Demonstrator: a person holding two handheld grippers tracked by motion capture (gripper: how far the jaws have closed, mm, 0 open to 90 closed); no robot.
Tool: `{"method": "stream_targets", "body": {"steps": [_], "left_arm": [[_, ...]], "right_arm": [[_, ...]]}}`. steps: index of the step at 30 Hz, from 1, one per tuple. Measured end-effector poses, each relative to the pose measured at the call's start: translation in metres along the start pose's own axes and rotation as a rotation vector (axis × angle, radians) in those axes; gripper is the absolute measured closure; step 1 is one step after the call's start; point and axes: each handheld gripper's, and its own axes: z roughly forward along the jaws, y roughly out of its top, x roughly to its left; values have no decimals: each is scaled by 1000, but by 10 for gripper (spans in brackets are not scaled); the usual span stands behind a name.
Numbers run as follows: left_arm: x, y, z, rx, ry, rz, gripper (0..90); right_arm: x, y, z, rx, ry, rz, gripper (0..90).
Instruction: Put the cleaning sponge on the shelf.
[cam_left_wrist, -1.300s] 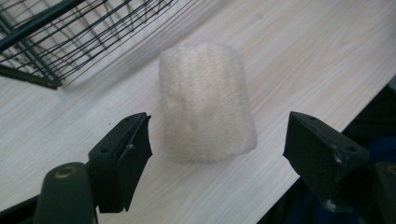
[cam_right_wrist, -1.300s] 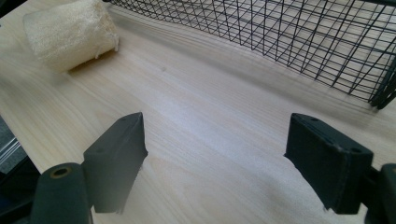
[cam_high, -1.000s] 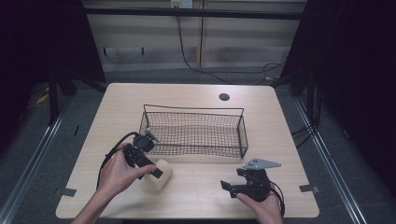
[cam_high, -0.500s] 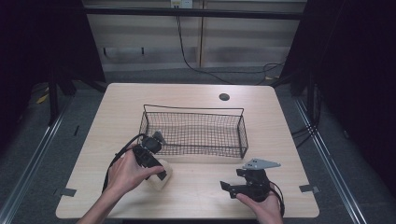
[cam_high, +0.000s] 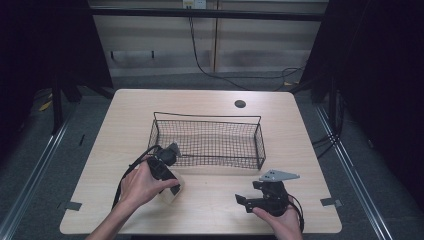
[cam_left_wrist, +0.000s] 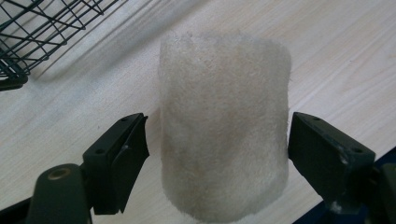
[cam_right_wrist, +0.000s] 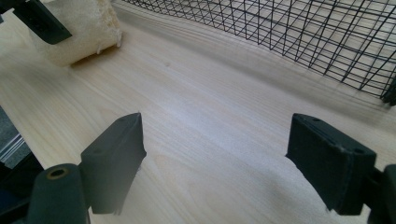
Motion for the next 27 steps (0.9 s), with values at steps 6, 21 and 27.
{"method": "stream_targets", "body": {"steps": [6,21,27], "left_arm": [[-1,2,8,18,-10,6,227],[-2,2,14,18,-1,34,252],[-1,1,12,18,7,34,255]], "right_arm": [[0,0,0,0,3,2,182],[0,0,1,13,0,7,182],[0,0,1,15,2,7,182]]}}
